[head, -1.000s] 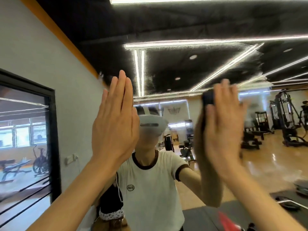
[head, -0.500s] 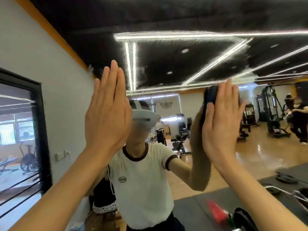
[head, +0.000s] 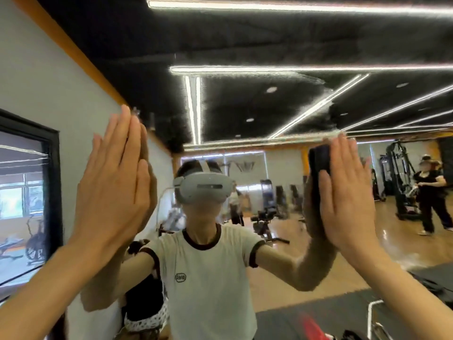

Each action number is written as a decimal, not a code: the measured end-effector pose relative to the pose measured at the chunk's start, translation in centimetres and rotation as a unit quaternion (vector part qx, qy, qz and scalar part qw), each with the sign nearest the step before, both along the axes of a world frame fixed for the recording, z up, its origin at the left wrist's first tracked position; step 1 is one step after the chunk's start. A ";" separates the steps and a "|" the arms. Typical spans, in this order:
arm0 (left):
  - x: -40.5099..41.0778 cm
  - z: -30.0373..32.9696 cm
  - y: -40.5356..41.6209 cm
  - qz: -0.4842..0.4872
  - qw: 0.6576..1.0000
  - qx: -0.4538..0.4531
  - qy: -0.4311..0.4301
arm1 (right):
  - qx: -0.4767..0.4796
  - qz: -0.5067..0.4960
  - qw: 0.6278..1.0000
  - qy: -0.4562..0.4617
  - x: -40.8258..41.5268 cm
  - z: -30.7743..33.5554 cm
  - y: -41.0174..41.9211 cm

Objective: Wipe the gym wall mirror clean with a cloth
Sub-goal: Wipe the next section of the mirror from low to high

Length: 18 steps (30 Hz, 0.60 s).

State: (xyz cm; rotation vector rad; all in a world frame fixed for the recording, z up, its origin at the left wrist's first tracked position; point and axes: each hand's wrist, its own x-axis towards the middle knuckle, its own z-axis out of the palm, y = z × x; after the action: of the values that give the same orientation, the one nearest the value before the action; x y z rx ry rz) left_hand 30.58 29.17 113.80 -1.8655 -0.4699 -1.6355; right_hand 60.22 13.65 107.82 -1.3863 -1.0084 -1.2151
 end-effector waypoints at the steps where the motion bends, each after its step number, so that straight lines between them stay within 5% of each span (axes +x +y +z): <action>1: 0.9 -0.1 -0.8 -0.010 1.000 -0.005 0.006 | 0.026 0.001 0.999 0.035 0.3 0.1 -0.1; 4: 5.5 -0.4 -3.5 -0.011 0.999 0.008 0.043 | 0.081 0.014 0.996 0.045 -3.5 1.4 1.9; 8: 10.8 -0.1 -6.0 -0.024 0.999 0.022 0.029 | -0.023 0.022 0.982 -0.186 -7.3 2.7 3.9; 10: 11.7 -0.1 -6.0 -0.029 0.999 0.009 0.015 | -0.052 0.006 0.973 -0.223 -3.7 3.4 2.4; 18: 12.3 -0.3 -5.4 0.024 1.000 0.011 0.011 | 0.070 -0.007 0.994 0.087 8.3 3.9 -4.1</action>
State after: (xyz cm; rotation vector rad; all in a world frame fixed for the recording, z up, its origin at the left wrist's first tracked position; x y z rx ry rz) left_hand 42.93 23.77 113.50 -1.8410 -0.4819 -1.5807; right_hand 68.51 9.58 111.71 -1.3649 -0.7789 -1.1308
